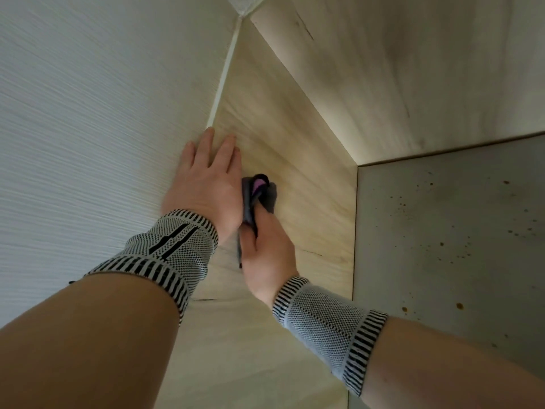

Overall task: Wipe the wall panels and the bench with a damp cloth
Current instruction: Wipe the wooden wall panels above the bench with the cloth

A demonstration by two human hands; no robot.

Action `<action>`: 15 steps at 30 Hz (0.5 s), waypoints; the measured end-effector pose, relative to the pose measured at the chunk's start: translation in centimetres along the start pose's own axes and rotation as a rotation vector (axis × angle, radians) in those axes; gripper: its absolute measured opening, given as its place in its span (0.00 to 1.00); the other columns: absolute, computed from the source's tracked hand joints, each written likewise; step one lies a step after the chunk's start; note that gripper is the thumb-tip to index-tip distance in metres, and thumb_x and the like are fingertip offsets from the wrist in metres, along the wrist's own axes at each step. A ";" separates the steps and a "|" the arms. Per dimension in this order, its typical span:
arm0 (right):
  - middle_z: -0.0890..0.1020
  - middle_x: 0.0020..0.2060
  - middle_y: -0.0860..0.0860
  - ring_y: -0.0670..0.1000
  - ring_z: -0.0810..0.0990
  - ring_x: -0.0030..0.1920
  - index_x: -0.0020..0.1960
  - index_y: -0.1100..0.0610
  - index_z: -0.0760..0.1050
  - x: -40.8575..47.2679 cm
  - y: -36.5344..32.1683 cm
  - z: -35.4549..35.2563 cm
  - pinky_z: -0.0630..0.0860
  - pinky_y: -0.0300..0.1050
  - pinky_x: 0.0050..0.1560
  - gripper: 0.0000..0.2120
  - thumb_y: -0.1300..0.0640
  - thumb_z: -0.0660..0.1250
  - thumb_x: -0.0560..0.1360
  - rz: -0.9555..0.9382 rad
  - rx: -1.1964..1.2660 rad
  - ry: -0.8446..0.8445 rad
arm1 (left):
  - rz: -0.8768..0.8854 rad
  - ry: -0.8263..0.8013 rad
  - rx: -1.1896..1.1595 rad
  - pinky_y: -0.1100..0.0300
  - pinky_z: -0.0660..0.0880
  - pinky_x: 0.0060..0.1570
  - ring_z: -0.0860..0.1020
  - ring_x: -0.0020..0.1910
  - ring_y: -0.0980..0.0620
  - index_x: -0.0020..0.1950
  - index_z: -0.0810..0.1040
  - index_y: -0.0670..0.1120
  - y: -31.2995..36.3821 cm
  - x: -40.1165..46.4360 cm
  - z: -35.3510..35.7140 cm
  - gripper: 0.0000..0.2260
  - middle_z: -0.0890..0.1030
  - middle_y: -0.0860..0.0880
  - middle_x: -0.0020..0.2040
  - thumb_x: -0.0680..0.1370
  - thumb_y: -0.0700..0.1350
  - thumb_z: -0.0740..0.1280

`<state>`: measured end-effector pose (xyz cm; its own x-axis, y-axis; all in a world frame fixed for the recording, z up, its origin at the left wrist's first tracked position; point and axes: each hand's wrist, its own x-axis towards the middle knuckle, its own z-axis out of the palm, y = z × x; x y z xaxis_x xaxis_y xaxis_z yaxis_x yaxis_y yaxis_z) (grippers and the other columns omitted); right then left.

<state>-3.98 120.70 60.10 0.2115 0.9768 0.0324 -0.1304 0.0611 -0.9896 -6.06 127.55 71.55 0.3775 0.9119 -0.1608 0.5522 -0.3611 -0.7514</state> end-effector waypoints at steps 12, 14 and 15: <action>0.74 0.59 0.50 0.51 0.76 0.50 0.74 0.49 0.64 -0.9 0.9 0.0 0.73 0.43 0.49 0.20 0.54 0.54 0.82 0.131 -0.058 0.003 | -0.004 0.024 0.004 0.45 0.41 0.76 0.42 0.79 0.40 0.80 0.50 0.42 -0.1 0.0 0.2 0.28 0.46 0.46 0.81 0.81 0.49 0.50; 0.74 0.58 0.49 0.51 0.76 0.50 0.73 0.50 0.66 -1.6 2.7 0.3 0.74 0.44 0.49 0.19 0.54 0.55 0.82 0.042 -0.068 0.008 | -0.004 0.023 0.001 0.45 0.41 0.76 0.42 0.79 0.40 0.80 0.51 0.41 0.0 -0.1 0.1 0.28 0.46 0.46 0.81 0.81 0.48 0.51; 0.73 0.59 0.49 0.52 0.76 0.51 0.73 0.48 0.65 -1.4 4.7 0.0 0.75 0.45 0.50 0.19 0.53 0.55 0.83 0.100 -0.082 0.023 | -0.008 0.023 0.004 0.45 0.41 0.76 0.42 0.79 0.40 0.80 0.50 0.42 0.0 -0.1 0.1 0.28 0.46 0.46 0.82 0.82 0.47 0.52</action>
<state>-4.91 119.64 55.37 0.2237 0.9722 -0.0692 -0.0725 -0.0542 -0.9959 -6.19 127.51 71.47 0.3898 0.9102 -0.1400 0.5524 -0.3527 -0.7553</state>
